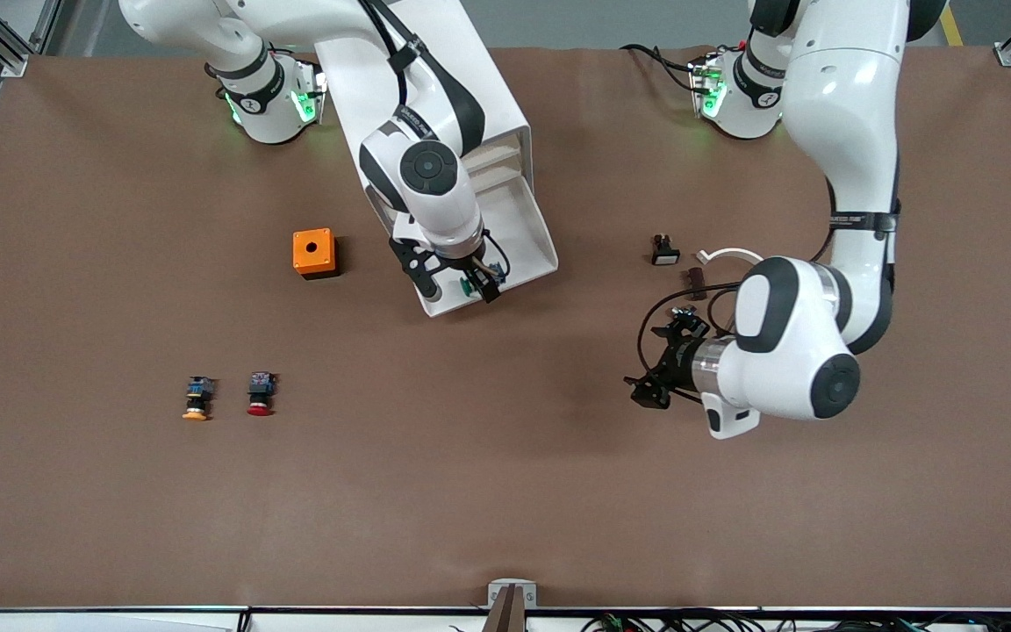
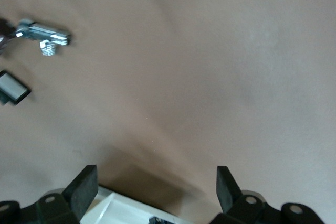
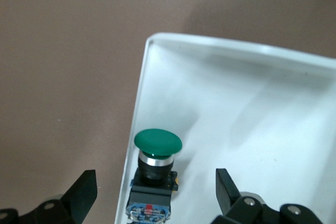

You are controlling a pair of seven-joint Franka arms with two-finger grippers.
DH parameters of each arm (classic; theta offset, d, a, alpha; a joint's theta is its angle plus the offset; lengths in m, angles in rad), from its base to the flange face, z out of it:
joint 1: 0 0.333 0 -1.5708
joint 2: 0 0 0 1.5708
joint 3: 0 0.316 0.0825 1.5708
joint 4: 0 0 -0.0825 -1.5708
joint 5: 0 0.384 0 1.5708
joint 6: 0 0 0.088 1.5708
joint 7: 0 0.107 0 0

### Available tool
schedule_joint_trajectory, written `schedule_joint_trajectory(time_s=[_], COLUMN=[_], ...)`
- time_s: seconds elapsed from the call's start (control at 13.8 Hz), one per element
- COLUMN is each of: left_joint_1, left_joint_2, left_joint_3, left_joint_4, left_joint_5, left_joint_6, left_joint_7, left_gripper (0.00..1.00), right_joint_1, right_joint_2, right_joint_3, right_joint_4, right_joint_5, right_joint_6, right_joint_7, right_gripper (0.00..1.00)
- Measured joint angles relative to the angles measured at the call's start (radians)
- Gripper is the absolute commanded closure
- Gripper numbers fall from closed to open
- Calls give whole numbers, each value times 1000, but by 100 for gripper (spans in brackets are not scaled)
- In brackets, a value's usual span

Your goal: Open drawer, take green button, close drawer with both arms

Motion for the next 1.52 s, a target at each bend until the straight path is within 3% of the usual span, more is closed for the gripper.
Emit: schedule_joint_trajectory(time_s=[0.15,0.29,0.51,0.8,1.09,1.52], left_joint_1=[-36,-75,-143,-204,-235,-236], left_joint_2=[25,44,52,52,52,58], left_joint_3=[-1,-5,-6,-8,-13,-52], left_joint_4=[-3,-3,-4,-4,-12,-60], left_joint_5=[33,54,100,146,181,181], left_joint_6=[66,112,130,132,132,185], left_joint_7=[71,99,109,190,334,399], left_gripper=[1,1,1,1,1,1], right_joint_1=[14,21,23,23,16,-86], right_joint_2=[14,22,23,23,23,-18], right_joint_3=[0,0,-1,-8,-16,-23], right_joint_4=[-2,-2,-2,0,13,72], right_joint_5=[-1,-4,-20,-22,-23,-23], right_joint_6=[17,23,24,24,20,-115], right_joint_7=[13,18,22,19,-11,-222], right_gripper=[5,19,56,91,97,98])
